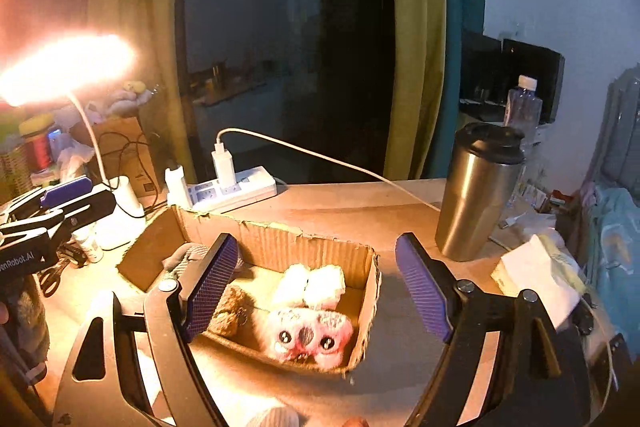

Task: Organize soft objects
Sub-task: 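Open both grippers to drop the glove and bubble wrap into the box, then withdraw both grippers from the box toward the cotton swabs and paper towels, then close the left gripper on the cotton swab bag while the right gripper grasps a white paper towel, then lift the swab bag and paper towel and carry both over the box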

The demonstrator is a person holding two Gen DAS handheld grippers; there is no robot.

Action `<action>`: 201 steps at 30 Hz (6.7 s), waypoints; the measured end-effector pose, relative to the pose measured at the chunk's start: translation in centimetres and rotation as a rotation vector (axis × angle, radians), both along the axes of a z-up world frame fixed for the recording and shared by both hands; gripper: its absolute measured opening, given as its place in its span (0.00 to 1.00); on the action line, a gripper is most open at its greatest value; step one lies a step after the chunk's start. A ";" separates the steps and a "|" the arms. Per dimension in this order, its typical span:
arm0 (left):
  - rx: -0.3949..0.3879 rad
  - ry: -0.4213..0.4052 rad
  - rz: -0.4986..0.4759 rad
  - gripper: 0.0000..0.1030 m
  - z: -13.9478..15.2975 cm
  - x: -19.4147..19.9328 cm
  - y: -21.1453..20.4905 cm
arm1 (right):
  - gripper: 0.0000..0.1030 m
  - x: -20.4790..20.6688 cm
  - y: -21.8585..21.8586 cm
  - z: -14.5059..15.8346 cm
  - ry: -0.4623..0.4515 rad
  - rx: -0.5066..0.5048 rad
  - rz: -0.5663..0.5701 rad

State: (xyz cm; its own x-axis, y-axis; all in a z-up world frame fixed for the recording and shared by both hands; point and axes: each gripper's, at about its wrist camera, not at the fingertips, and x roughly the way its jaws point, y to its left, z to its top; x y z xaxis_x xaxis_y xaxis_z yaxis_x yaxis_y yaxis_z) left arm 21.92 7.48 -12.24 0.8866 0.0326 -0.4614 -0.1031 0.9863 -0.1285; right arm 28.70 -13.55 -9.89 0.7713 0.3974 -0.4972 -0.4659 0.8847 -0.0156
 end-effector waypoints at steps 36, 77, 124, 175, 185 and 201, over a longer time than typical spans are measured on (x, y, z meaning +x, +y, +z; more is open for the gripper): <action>0.031 -0.138 -0.015 0.72 4.6 -9.9 -2.7 | 0.81 -10.0 -0.9 4.4 -0.102 0.010 0.046; -0.028 0.077 0.008 0.72 -5.2 -11.3 -1.8 | 0.81 -10.9 0.2 -4.5 0.089 -0.062 0.076; -0.111 0.322 -0.045 0.50 -11.0 -7.9 -0.9 | 0.13 -7.8 2.6 -11.6 0.328 -0.152 0.135; 0.021 -0.026 -0.048 0.50 2.5 -11.5 -3.5 | 0.12 -10.9 -2.0 2.1 -0.014 0.014 0.094; 0.044 -0.134 -0.037 0.50 5.9 -12.0 -3.6 | 0.12 -11.5 -1.8 4.6 -0.078 0.028 0.102; 0.053 -0.215 -0.020 0.50 8.5 -11.4 -3.3 | 0.12 -10.6 -1.3 7.6 -0.157 0.050 0.101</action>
State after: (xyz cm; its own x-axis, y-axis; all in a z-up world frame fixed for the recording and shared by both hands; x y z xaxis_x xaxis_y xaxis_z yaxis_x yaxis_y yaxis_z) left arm 10.57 4.16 -3.78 0.9651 0.0329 -0.2598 -0.0589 0.9939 -0.0930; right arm 18.11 -14.86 -2.32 0.7929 0.4976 -0.3519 -0.5474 0.8352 -0.0525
